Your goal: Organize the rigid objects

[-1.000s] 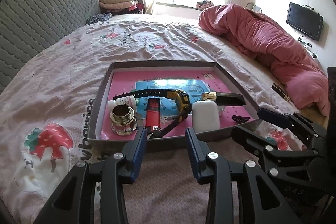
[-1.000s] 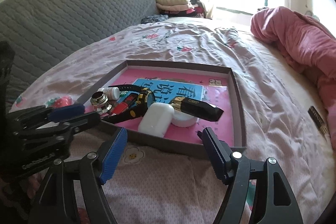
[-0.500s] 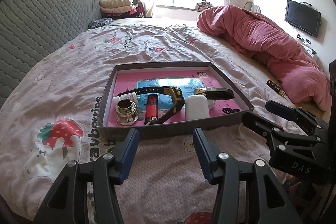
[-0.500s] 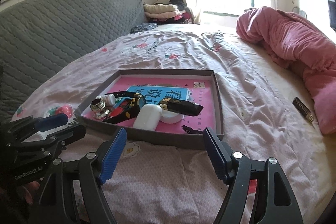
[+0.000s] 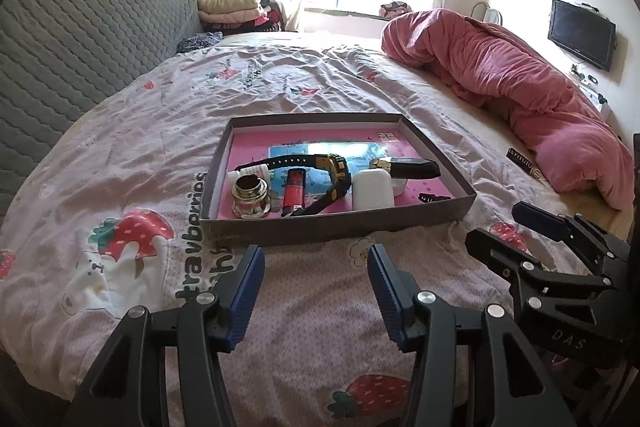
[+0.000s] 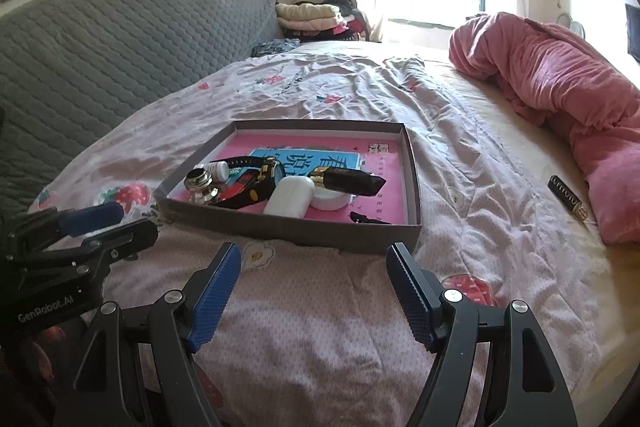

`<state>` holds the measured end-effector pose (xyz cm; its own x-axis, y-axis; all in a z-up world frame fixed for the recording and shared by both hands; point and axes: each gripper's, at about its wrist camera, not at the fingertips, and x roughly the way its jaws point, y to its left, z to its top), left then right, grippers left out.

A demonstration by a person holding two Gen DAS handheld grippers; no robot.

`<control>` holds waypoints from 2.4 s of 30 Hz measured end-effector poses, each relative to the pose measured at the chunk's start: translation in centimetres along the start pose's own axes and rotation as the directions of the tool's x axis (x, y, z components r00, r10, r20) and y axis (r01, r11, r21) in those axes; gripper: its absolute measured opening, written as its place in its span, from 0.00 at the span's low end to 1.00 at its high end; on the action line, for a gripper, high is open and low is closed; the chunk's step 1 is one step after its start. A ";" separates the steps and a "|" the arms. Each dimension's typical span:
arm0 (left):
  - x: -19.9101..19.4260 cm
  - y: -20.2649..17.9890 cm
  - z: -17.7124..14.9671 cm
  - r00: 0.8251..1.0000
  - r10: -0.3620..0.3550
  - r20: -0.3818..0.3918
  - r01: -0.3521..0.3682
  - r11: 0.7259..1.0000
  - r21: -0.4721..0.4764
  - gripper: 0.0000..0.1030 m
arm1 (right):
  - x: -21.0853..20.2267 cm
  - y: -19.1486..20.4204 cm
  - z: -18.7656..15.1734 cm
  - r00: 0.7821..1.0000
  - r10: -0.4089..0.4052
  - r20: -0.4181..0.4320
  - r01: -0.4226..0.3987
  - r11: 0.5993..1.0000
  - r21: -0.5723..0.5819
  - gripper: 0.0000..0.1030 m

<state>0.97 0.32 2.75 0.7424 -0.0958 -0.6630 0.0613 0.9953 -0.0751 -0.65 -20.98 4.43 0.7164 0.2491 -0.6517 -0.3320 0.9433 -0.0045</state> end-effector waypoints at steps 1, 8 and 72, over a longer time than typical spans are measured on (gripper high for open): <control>-0.2 0.0 0.0 1.000 0.000 0.000 0.000 1.000 0.000 0.52 | -0.2 0.1 0.0 1.000 -0.002 0.003 0.002 1.000 -0.004 0.74; -1.2 0.0 -0.5 1.000 0.009 -0.003 -0.009 1.000 -0.021 0.52 | -1.6 0.8 -0.2 1.000 -0.008 0.028 0.008 1.000 -0.007 0.74; 3.2 1.4 -2.7 0.987 0.116 -0.109 -0.123 0.991 -0.059 0.52 | 4.8 0.4 -3.5 0.990 -0.024 -0.136 0.036 0.996 0.087 0.74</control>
<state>1.67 1.40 -1.49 0.6678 0.0191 -0.7441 -0.0695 0.9969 -0.0368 0.47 -20.15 -1.31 0.6338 0.1940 -0.7488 -0.2509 0.9673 0.0382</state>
